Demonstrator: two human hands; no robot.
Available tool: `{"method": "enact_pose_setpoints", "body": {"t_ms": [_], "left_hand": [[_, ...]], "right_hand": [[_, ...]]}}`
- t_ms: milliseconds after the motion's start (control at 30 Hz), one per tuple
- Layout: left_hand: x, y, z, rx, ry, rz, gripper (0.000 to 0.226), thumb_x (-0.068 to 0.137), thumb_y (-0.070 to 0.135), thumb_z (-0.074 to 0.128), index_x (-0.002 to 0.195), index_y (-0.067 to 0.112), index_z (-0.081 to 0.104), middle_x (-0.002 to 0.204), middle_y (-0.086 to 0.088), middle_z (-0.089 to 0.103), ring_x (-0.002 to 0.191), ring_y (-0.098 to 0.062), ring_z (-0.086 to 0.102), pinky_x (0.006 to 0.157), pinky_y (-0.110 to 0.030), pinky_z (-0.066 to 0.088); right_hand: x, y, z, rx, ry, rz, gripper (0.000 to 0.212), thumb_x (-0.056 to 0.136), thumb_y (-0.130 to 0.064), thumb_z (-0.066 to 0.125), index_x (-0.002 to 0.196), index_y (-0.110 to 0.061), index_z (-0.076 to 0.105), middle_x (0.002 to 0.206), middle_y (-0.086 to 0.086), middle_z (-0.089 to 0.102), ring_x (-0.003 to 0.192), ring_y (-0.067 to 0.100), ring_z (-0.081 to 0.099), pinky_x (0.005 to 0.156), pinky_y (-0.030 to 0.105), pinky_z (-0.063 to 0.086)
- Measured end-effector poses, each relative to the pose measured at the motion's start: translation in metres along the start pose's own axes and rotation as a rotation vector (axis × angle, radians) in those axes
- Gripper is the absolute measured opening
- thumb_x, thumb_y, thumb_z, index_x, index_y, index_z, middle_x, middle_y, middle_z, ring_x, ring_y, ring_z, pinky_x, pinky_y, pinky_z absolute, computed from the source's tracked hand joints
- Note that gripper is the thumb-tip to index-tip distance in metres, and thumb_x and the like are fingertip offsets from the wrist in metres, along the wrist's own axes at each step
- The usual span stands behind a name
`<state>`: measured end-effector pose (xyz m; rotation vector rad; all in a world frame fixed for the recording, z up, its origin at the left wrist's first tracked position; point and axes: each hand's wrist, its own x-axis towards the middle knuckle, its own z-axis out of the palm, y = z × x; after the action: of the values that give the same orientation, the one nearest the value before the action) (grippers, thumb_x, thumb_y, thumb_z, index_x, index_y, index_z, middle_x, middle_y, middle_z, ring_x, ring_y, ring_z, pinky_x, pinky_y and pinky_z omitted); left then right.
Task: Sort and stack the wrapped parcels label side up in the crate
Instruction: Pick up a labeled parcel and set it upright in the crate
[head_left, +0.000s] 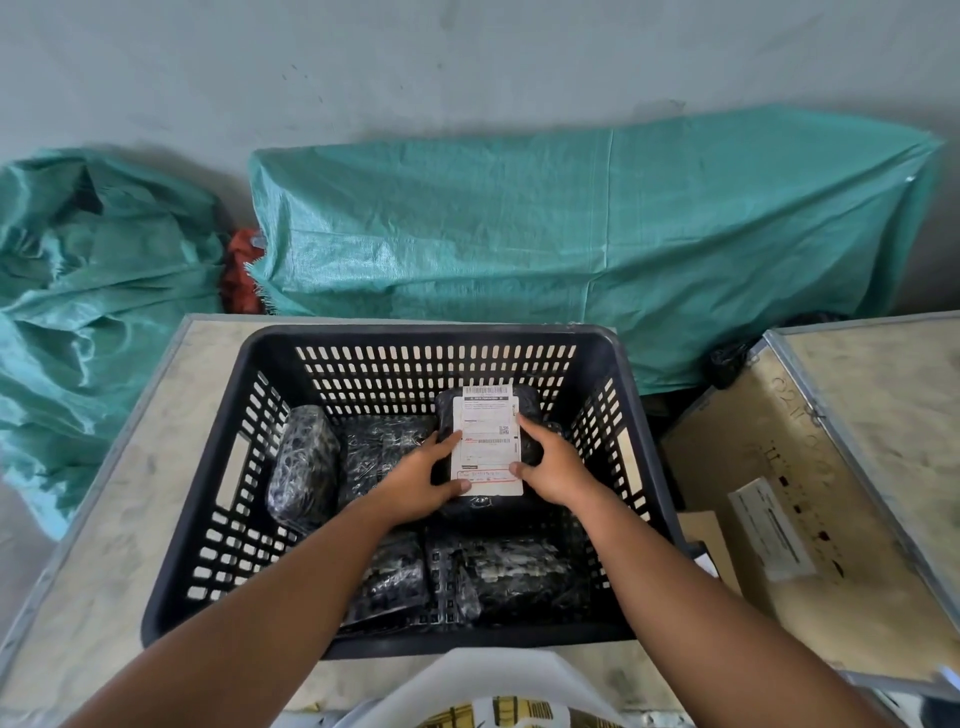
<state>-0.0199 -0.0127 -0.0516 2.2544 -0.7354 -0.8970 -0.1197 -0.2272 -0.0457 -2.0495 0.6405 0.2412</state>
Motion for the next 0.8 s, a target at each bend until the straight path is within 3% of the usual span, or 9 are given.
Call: {"method": "enact_pose_setpoints", "body": {"t_ms": [133, 267, 333, 400, 567, 700, 800], "left_hand": [[-0.009, 0.022, -0.028, 0.126, 0.003, 0.073, 0.068, 0.096, 0.039, 0.068, 0.157, 0.027, 0.039, 0.169, -0.001, 0.02, 0.153, -0.024, 0.027, 0.123, -0.042, 0.026], [-0.043, 0.05, -0.045, 0.117, 0.102, 0.188, 0.063, 0.092, 0.044, 0.071, 0.15, 0.033, 0.049, 0.156, 0.011, 0.047, 0.142, -0.01, 0.044, 0.117, -0.027, 0.032], [-0.06, 0.059, -0.038, 0.125, 0.001, 0.193, 0.065, 0.09, 0.046, 0.073, 0.149, 0.034, 0.05, 0.15, 0.013, 0.054, 0.137, -0.007, 0.05, 0.117, -0.032, 0.038], [-0.071, 0.062, -0.024, 0.14, -0.146, 0.188, 0.066, 0.089, 0.047, 0.074, 0.149, 0.034, 0.05, 0.15, 0.015, 0.054, 0.135, -0.004, 0.05, 0.116, -0.03, 0.037], [-0.079, 0.054, 0.008, 0.202, -0.424, 0.141, 0.076, 0.09, 0.036, 0.077, 0.156, 0.034, 0.04, 0.157, 0.013, 0.046, 0.133, -0.005, 0.051, 0.105, -0.02, 0.04], [-0.076, 0.043, 0.011, 0.216, -0.47, 0.126, 0.076, 0.084, 0.031, 0.084, 0.151, 0.032, 0.049, 0.143, 0.014, 0.061, 0.111, 0.005, 0.058, 0.077, 0.002, 0.038], [-0.074, 0.041, 0.013, 0.214, -0.443, 0.131, 0.084, 0.074, 0.033, 0.091, 0.149, 0.034, 0.052, 0.132, 0.019, 0.065, 0.111, 0.003, 0.057, 0.083, -0.009, 0.04]], "right_hand": [[-0.018, -0.018, -0.024, -0.083, -0.05, -0.047, 0.072, 0.092, -0.016, 0.076, 0.155, -0.026, 0.042, 0.159, 0.001, 0.043, 0.144, 0.022, 0.042, 0.105, 0.021, 0.031], [-0.059, -0.022, -0.048, -0.153, -0.145, -0.05, 0.06, 0.088, -0.023, 0.08, 0.141, -0.041, 0.057, 0.153, -0.006, 0.05, 0.136, 0.022, 0.052, 0.105, 0.03, 0.042], [-0.081, -0.019, -0.056, -0.168, -0.241, -0.007, 0.054, 0.084, -0.021, 0.083, 0.129, -0.046, 0.065, 0.145, -0.011, 0.054, 0.122, 0.019, 0.062, 0.092, 0.026, 0.053], [-0.099, -0.017, -0.057, -0.203, -0.333, 0.027, 0.051, 0.079, -0.019, 0.088, 0.119, -0.046, 0.071, 0.136, -0.011, 0.056, 0.113, 0.01, 0.06, 0.08, 0.017, 0.049], [-0.117, -0.01, -0.032, -0.342, -0.403, 0.083, 0.048, 0.065, -0.016, 0.096, 0.104, -0.034, 0.075, 0.127, -0.006, 0.062, 0.117, 0.018, 0.06, 0.088, 0.027, 0.047], [-0.113, -0.01, -0.028, -0.403, -0.392, 0.033, 0.047, 0.063, -0.016, 0.098, 0.101, -0.032, 0.075, 0.106, -0.009, 0.06, 0.101, 0.014, 0.061, 0.08, 0.026, 0.047], [-0.11, -0.005, -0.032, -0.356, -0.378, 0.012, 0.042, 0.07, -0.014, 0.094, 0.102, -0.032, 0.074, 0.104, -0.008, 0.065, 0.102, 0.014, 0.065, 0.082, 0.025, 0.047]]}}
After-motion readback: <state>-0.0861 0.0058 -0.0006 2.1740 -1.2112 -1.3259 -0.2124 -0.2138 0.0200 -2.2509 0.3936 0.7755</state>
